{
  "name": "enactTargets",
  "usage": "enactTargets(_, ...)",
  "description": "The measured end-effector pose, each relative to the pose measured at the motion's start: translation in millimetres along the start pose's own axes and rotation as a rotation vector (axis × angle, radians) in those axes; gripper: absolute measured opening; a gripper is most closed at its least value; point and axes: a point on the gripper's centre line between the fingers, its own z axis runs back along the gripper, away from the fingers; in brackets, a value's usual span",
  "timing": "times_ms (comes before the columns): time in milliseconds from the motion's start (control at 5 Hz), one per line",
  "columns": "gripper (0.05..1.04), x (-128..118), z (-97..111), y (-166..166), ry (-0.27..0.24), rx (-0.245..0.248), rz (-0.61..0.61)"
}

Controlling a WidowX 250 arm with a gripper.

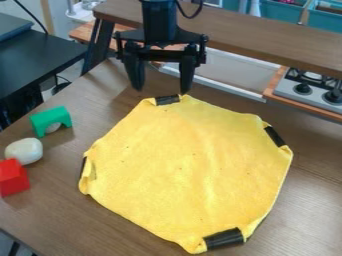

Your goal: Fold the cloth from top right to bottom left

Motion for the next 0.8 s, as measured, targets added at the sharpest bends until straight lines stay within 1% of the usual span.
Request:
enactTargets(200, 1.0, -1, -10, 0, 0.021, 0.018, 0.003)
enactTargets(400, 1.0, 2, -29, -24, -0.063, 0.103, -0.06)
enactTargets(600, 1.0, 17, -47, -38, -0.173, 0.147, -0.004)
enactTargets(800, 1.0, 27, -66, -56, -0.239, 0.169, 0.005)
